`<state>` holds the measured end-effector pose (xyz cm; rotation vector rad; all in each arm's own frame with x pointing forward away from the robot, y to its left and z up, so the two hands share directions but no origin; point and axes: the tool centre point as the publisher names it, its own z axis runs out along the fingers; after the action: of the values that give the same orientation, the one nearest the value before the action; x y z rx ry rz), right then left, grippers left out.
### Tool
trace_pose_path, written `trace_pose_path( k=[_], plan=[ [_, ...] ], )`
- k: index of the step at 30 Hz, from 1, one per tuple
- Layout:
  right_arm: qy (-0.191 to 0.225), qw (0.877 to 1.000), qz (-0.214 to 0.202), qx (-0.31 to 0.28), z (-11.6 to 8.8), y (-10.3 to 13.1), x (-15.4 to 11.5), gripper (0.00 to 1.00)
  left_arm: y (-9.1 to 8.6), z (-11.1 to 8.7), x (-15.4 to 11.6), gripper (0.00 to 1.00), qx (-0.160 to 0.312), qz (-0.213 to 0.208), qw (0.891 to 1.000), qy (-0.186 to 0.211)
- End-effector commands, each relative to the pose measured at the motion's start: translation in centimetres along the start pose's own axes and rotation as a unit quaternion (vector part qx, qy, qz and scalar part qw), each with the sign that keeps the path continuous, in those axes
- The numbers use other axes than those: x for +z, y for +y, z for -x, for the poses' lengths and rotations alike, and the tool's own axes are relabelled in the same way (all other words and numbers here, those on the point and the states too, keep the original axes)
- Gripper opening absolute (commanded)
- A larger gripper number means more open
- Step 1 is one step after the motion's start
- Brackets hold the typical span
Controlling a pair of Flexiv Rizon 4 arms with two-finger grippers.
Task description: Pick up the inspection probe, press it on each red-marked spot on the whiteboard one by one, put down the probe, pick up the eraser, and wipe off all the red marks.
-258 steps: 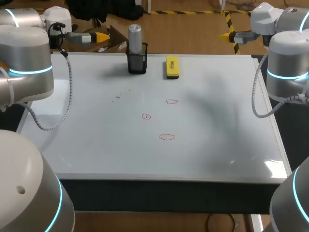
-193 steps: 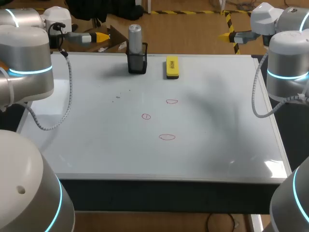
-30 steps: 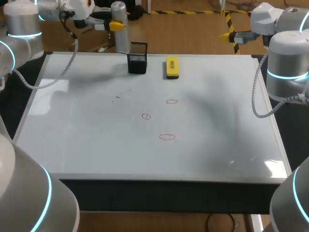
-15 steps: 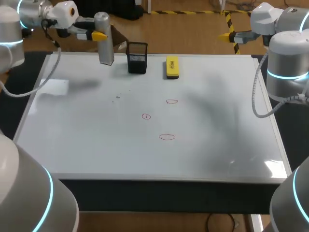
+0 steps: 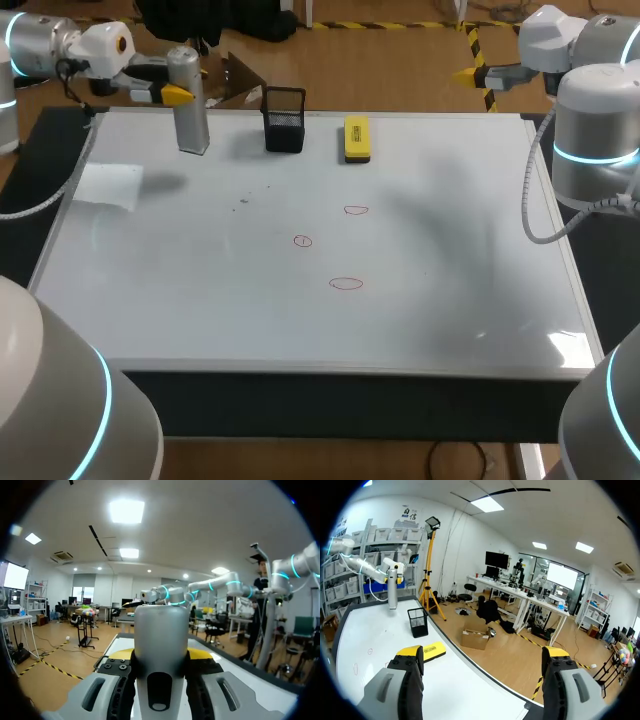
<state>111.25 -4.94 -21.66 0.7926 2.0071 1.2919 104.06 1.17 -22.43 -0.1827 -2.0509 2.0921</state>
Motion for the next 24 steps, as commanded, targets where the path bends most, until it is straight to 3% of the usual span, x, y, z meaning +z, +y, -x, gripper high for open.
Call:
trace_pose_path(
  k=[1,12,24],
  plan=[
    [0.0,1.0,0.0,0.0,0.02,-0.02,0.03,1.0,-0.1,-1.16,-0.26,0.0,0.001,0.002,0.923,-0.384],
    [0.0,1.0,0.0,0.0,0.02,-0.02,0.03,1.0,0.76,-1.41,-0.25,0.0,-0.026,-0.024,0.903,-0.428],
    [0.0,1.0,0.0,0.0,0.02,-0.02,0.03,1.0,0.81,-1.25,-0.1,0.0,-0.033,-0.023,0.905,-0.423]
  ],
)
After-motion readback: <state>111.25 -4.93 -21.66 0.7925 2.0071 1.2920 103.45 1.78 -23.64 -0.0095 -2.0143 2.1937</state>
